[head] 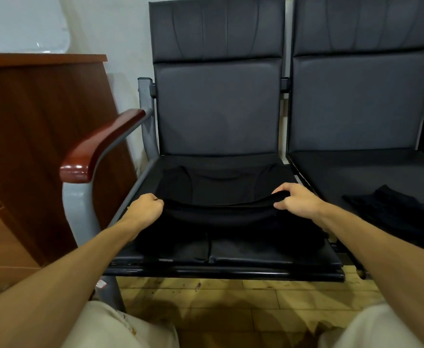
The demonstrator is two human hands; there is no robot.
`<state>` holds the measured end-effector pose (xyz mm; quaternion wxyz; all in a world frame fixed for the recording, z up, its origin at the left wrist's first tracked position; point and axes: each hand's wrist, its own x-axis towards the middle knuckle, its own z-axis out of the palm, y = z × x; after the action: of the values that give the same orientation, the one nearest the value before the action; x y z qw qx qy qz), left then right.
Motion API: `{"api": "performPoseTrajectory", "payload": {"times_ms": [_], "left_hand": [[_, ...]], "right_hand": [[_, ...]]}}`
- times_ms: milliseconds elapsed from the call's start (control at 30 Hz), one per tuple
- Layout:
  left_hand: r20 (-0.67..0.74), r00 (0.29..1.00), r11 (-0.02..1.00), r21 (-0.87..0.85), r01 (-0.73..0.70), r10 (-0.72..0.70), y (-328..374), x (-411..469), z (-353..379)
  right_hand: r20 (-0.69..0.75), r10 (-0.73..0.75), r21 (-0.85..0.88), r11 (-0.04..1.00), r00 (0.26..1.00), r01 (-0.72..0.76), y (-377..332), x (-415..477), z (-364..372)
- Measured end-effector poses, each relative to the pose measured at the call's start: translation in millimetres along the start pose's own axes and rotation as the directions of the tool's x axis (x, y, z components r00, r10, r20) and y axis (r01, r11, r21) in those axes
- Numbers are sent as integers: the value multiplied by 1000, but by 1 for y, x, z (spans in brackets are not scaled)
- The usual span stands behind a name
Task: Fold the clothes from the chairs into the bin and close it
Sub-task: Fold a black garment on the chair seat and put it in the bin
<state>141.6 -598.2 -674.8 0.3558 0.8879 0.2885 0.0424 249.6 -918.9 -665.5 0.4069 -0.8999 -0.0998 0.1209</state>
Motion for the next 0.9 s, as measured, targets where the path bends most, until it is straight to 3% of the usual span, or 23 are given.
{"api": "performPoseTrajectory", "payload": {"times_ms": [100, 167, 267, 333, 467, 767, 900], "left_hand": [[19, 997, 996, 47, -77, 76, -4, -1, 2], [44, 994, 993, 58, -105, 103, -8, 0, 1], [75, 991, 986, 113, -121, 113, -13, 0, -4], [73, 992, 988, 115, -107, 99, -19, 2, -7], [62, 997, 995, 92, -42, 36, -27, 4, -14], [-181, 982, 999, 10, 47, -44, -23, -1, -19], [-149, 979, 945, -316, 88, -141, -25, 3, -22]], "right_hand": [[-87, 27, 116, 993, 996, -16, 7, 4, -1], [-235, 35, 195, 981, 971, 11, 10, 5, -5], [-476, 116, 317, 947, 872, 48, 8, 2, -13], [-547, 189, 393, 918, 816, 51, 6, -2, -16], [-580, 323, 506, 862, 748, 20, 3, -2, -15], [-511, 470, 616, 785, 720, -75, -4, 4, -10], [-568, 438, 542, 836, 697, -84, -1, 3, -9]]}}
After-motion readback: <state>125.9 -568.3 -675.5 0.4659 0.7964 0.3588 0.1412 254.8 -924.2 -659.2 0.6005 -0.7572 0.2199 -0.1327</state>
